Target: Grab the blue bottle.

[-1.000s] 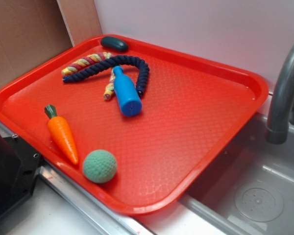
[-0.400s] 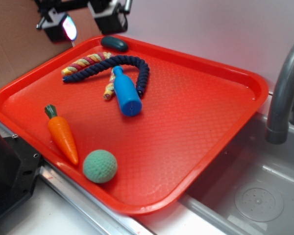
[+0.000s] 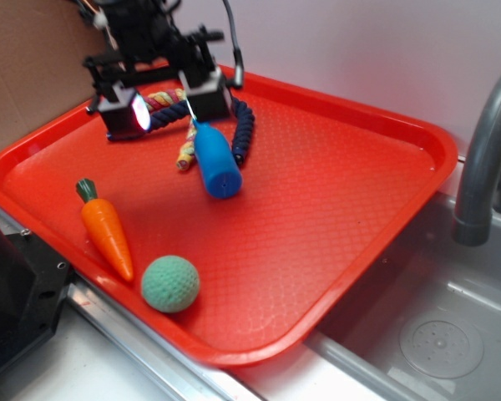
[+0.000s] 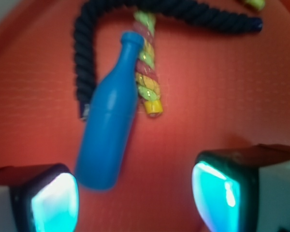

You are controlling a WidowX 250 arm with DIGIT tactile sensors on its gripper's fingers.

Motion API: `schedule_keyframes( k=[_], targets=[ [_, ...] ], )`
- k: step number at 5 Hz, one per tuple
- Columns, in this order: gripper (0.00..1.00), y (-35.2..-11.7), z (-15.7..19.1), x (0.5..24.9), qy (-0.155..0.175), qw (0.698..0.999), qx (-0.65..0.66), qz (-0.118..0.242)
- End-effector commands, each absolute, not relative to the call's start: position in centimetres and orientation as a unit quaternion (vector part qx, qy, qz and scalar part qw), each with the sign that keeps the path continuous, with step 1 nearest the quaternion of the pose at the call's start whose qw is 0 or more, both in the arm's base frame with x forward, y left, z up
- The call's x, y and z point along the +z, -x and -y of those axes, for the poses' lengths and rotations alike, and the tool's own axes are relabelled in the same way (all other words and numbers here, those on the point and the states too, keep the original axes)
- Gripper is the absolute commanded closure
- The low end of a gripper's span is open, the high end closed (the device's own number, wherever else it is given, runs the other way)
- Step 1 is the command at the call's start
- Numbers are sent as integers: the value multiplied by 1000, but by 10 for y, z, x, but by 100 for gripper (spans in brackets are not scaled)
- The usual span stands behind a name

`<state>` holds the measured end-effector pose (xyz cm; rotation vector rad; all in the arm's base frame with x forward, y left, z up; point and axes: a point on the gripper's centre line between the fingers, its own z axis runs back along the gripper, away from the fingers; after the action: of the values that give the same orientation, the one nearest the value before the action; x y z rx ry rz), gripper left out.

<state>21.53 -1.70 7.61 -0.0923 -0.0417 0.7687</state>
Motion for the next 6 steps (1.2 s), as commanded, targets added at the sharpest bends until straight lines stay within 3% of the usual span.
schedule_keyframes(
  k=[1, 2, 3, 4, 5, 6],
  targets=[
    [0, -244, 22, 54, 17, 918, 393, 44],
    [0, -250, 26, 42, -22, 912, 407, 43],
    [22, -248, 23, 38, -29, 913, 406, 28],
    [100, -243, 19, 50, -11, 924, 383, 18],
    [100, -231, 6, 89, 69, 961, 265, -30],
    [100, -199, -17, 141, 24, 989, 144, -13]
  ],
)
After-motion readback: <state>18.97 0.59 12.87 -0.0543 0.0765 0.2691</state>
